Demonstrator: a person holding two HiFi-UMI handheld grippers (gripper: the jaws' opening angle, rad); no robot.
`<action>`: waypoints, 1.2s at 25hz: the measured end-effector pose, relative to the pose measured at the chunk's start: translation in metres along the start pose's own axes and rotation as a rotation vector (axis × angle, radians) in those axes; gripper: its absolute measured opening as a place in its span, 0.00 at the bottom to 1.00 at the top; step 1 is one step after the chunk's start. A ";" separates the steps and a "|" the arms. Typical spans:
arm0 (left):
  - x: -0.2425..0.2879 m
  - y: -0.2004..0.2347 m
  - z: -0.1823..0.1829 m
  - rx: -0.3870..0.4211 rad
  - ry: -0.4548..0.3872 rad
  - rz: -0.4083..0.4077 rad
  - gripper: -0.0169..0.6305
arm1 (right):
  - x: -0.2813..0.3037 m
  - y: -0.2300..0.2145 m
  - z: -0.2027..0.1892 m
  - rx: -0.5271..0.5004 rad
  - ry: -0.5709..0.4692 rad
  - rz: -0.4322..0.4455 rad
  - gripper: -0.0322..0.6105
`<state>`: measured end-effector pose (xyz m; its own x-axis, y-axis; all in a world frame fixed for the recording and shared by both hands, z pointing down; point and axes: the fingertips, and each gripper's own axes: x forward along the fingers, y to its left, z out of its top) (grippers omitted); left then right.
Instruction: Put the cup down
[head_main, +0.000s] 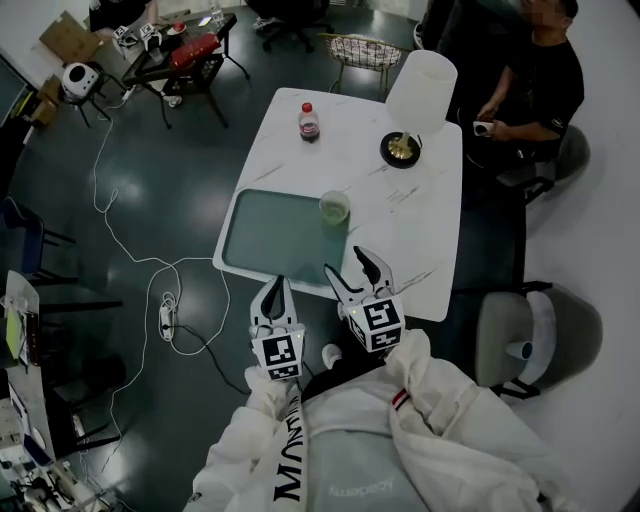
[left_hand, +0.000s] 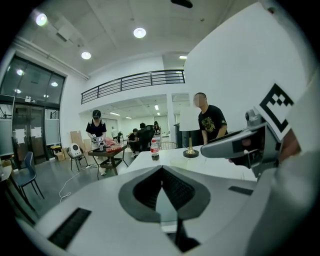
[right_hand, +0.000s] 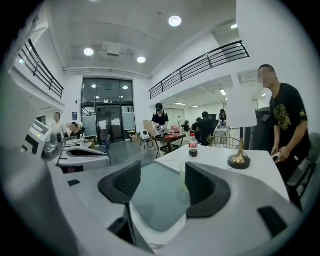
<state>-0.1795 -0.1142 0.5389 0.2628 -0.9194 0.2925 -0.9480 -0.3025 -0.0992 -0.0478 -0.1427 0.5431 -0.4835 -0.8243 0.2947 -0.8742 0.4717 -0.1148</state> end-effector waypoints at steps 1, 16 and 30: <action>-0.007 -0.002 0.003 -0.001 -0.006 -0.004 0.04 | -0.008 0.005 0.004 -0.001 -0.012 -0.001 0.48; -0.092 -0.023 0.056 -0.041 -0.056 -0.078 0.04 | -0.092 0.051 0.058 0.028 -0.102 0.027 0.13; -0.123 -0.045 0.109 -0.036 -0.129 -0.058 0.04 | -0.138 0.058 0.095 0.012 -0.132 0.131 0.06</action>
<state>-0.1498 -0.0148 0.4032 0.3361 -0.9260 0.1721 -0.9357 -0.3491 -0.0508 -0.0365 -0.0315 0.4059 -0.5943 -0.7903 0.1494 -0.8034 0.5746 -0.1560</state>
